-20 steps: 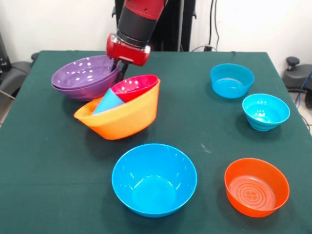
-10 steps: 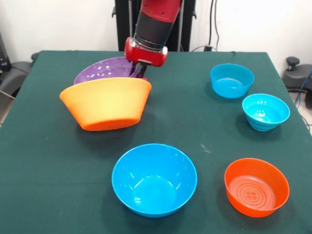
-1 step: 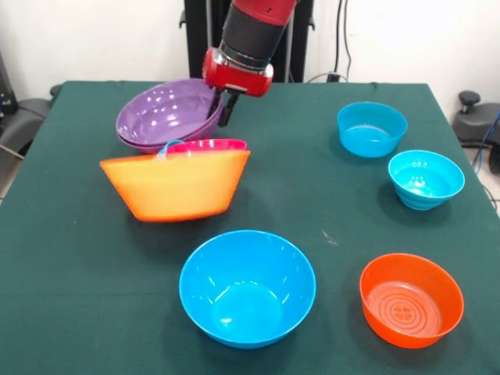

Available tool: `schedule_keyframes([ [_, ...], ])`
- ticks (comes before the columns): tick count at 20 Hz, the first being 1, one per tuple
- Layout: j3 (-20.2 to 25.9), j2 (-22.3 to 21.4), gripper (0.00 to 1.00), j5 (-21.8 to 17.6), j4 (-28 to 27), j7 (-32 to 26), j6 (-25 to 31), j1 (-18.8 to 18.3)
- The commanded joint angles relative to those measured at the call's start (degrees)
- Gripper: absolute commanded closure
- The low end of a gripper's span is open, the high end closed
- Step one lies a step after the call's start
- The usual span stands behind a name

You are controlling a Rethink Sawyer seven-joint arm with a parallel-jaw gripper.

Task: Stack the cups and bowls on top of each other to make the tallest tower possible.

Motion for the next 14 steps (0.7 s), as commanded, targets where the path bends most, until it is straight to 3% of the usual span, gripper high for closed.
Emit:
schedule_keyframes([
  [1,7.5,-8.5,1.00,0.4,0.8,-32.3,11.0,-3.1],
  [5,10.7,-10.5,1.00,-0.2,0.3,-37.6,9.8,-5.9],
  [11,12.0,-9.9,1.00,0.9,-0.9,-38.4,9.9,-6.5],
  [14,12.1,-10.5,1.00,2.4,-2.0,-34.8,8.1,-6.4],
])
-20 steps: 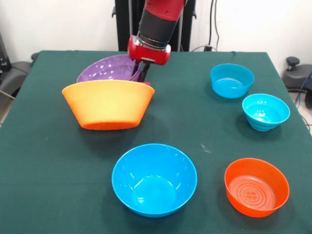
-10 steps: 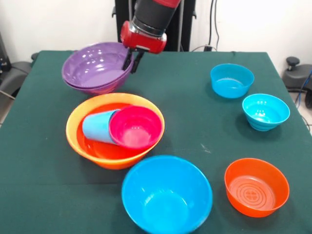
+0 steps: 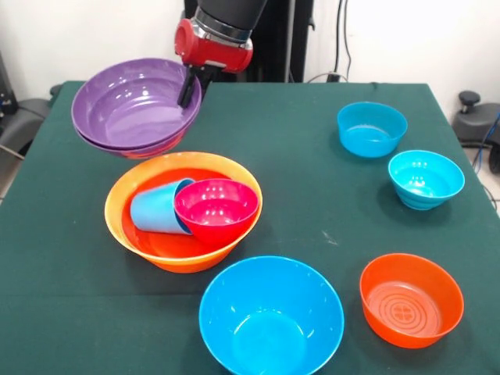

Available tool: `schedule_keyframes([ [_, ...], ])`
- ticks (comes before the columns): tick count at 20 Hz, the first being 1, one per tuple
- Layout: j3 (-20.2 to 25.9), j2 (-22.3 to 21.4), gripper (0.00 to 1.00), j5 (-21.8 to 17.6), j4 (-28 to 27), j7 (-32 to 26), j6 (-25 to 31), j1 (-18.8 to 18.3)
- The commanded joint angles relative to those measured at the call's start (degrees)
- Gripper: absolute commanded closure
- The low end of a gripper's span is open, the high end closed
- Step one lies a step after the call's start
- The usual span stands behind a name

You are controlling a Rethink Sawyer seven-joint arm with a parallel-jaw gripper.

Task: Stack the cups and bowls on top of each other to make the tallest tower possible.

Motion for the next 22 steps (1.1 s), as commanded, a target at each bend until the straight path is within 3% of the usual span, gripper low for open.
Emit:
schedule_keyframes([
  [1,6.7,-1.7,1.00,2.4,-2.9,-9.2,2.5,0.0],
  [8,7.7,0.0,1.00,1.0,-4.3,-5.7,-2.3,-0.2],
  [9,5.5,1.3,1.00,-1.8,-3.5,-2.4,-5.3,0.5],
  [16,5.7,3.3,1.00,-1.5,-7.6,-0.3,-6.0,1.6],
  [22,4.2,2.4,1.00,-2.4,-8.0,1.2,-8.7,2.7],
])
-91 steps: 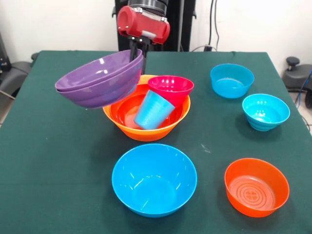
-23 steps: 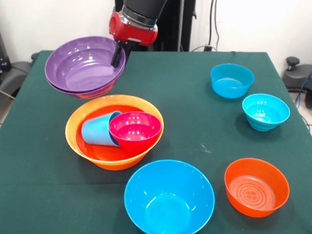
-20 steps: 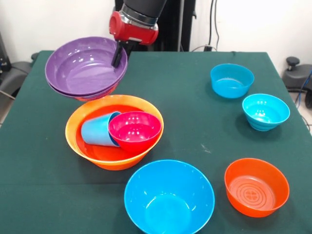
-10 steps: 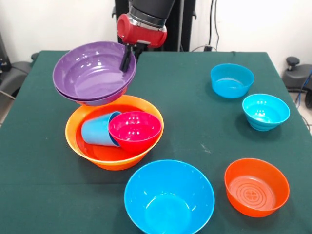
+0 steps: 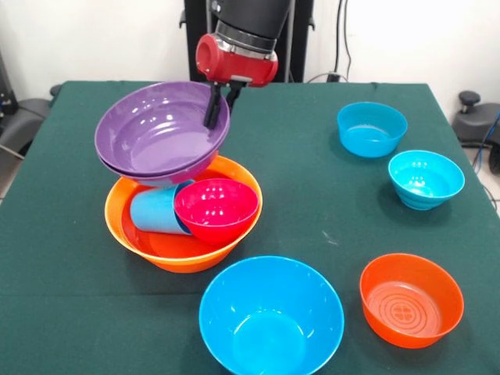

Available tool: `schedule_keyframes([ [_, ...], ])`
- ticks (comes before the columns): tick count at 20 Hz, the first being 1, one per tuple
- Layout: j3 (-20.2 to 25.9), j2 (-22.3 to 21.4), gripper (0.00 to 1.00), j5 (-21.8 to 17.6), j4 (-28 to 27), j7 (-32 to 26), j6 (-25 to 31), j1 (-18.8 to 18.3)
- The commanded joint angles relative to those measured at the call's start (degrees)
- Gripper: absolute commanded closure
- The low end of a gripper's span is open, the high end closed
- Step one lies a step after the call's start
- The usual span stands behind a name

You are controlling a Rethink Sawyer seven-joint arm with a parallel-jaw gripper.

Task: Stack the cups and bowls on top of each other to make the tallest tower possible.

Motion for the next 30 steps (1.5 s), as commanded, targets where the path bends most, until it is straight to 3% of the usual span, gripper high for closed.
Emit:
schedule_keyframes([
  [1,2.1,1.5,1.00,-2.9,-5.9,1.1,-4.6,2.1],
  [7,1.3,1.9,1.00,-2.0,-7.7,3.0,-5.1,3.4],
  [16,-2.0,1.8,1.00,-3.6,-10.8,5.4,-8.0,7.1],
  [21,-2.3,2.2,1.00,-1.9,-11.9,4.6,-8.1,7.2],
  [26,-5.1,4.1,1.00,-0.8,-10.8,7.7,-11.8,6.3],
  [30,-5.1,5.6,1.00,-0.8,-10.9,4.8,-10.4,6.0],
])
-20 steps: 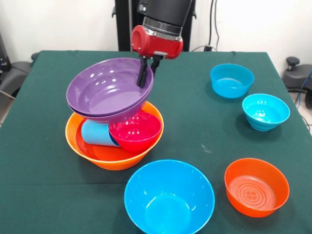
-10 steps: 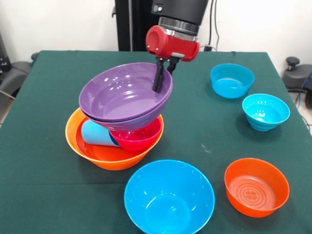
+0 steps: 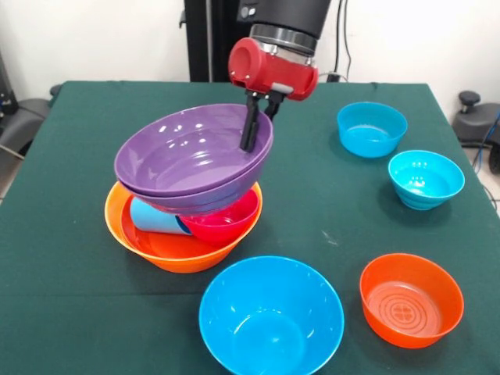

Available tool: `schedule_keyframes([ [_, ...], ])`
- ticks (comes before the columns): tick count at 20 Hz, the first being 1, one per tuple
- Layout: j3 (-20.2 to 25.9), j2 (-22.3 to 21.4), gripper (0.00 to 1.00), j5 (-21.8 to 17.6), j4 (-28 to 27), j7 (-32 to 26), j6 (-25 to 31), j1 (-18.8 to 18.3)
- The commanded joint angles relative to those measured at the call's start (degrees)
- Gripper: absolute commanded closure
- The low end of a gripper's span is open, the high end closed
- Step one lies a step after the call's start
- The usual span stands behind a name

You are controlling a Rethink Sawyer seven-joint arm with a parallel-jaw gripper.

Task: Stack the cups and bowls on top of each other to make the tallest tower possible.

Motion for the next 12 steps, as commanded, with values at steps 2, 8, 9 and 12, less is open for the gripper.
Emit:
schedule_keyframes([
  [2,-1.2,5.4,1.00,-1.4,-3.6,4.1,-1.1,0.4],
  [8,-6.0,8.9,1.00,-4.7,-6.4,5.6,0.2,5.8],
  [9,-6.9,9.6,1.00,-4.8,-6.8,6.0,0.2,6.7],
  [12,-10.0,11.4,1.00,-5.5,-8.0,8.3,-0.5,9.7],
])
